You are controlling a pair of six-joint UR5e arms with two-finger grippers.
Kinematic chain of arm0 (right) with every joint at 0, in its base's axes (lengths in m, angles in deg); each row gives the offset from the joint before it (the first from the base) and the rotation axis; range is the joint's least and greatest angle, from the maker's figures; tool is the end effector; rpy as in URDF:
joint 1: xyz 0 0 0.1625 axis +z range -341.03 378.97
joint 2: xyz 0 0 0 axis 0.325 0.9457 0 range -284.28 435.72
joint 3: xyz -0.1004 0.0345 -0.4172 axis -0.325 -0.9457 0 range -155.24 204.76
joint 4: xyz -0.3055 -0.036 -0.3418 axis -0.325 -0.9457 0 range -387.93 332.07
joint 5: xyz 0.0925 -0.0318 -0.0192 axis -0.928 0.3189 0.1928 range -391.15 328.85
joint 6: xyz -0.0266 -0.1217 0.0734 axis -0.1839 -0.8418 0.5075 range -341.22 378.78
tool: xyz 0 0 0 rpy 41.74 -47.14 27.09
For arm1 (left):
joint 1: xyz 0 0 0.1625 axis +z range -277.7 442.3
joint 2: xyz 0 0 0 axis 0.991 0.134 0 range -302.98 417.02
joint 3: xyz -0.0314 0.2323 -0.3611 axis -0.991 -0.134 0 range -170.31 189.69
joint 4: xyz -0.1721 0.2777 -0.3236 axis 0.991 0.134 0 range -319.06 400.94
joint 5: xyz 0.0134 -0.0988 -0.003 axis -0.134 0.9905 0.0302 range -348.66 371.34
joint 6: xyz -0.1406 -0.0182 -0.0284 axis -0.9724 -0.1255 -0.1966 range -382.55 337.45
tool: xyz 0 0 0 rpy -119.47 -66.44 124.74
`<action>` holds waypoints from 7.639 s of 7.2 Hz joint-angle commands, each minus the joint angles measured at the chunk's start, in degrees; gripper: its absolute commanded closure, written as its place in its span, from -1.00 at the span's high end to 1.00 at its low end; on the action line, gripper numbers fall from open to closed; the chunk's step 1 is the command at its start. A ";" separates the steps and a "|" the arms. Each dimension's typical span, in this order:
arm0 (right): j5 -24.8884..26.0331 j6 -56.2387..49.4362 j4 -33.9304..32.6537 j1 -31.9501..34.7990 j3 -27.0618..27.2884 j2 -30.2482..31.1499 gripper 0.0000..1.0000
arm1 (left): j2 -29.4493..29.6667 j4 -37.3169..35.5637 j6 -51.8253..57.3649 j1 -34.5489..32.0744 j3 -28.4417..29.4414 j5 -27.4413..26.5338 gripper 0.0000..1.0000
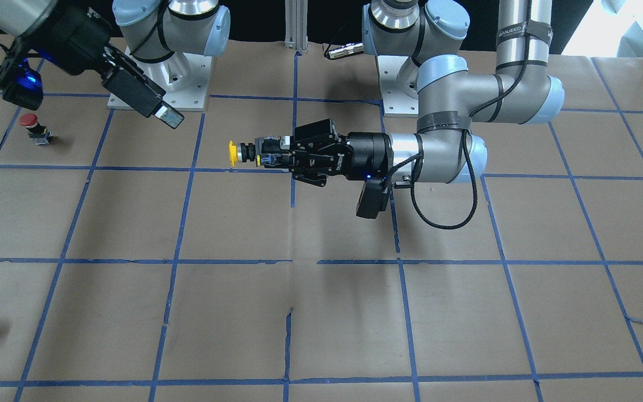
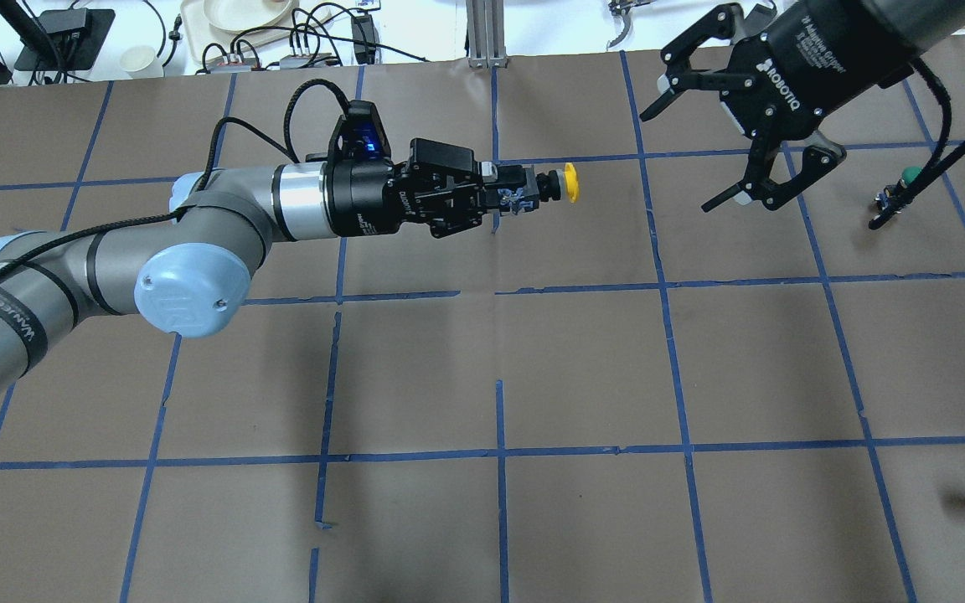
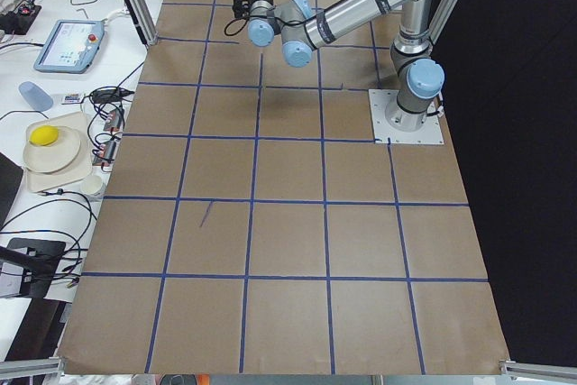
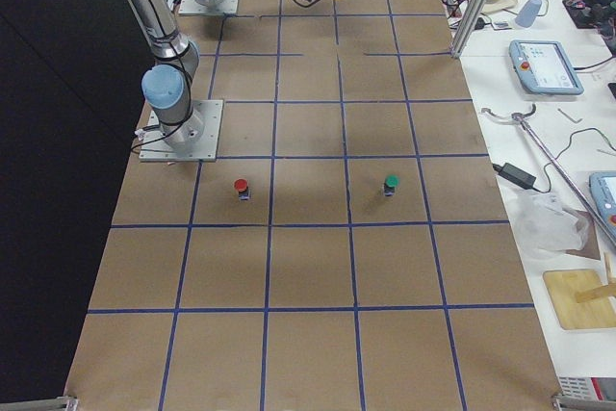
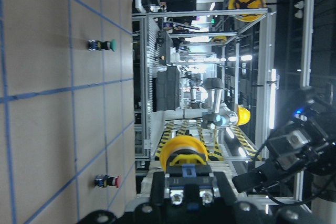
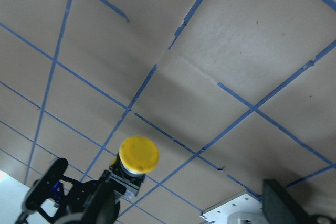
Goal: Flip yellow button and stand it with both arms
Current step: 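Lift the yellow button with the left gripper and carry it toward the right gripper, then close the right gripper on the yellow cap while the left gripper holds the base, then open the left gripper and withdraw it while the right gripper pulls the button away, then lower the button upright with the right gripper onto the table beside the green button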
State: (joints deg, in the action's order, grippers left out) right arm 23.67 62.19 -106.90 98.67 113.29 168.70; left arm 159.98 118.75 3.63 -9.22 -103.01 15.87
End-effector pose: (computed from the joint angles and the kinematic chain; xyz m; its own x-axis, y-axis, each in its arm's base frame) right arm 0.1235 -0.5325 0.4978 -0.4536 0.8250 -0.3370 0.6736 0.5650 0.4766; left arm -0.2919 -0.5428 0.2963 0.0720 0.0466 0.9963 -0.0084 0.9989 -0.0461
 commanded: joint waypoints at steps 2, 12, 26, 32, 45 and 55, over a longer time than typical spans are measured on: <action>-7.83 1.58 0.83 -2.36 0.77 0.01 1.00 | 0.49 -5.39 -0.08 -4.18 -0.16 8.90 -0.97; -10.95 4.66 7.34 -1.48 1.64 0.89 0.89 | 1.54 -5.30 -0.43 -6.57 0.46 14.63 -0.96; -2.10 -4.35 5.75 -4.45 0.86 0.45 -0.85 | -1.27 -8.29 -23.87 -3.32 16.50 -29.29 1.00; 29.27 -50.82 -5.94 -9.99 7.41 1.15 -0.88 | -4.95 21.07 -26.44 -3.14 37.73 -92.86 1.00; 28.33 -98.08 -61.83 -33.65 35.40 -7.37 -0.84 | -7.95 19.40 -25.74 0.64 33.59 -96.46 1.00; 28.51 -98.70 -64.21 -37.25 36.89 -11.33 0.73 | -7.95 19.40 -25.74 0.73 33.59 -96.46 1.00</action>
State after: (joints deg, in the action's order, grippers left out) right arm 52.01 -36.62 -171.18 61.43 150.18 157.36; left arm 152.03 138.15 -22.11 -8.50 -69.41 -80.59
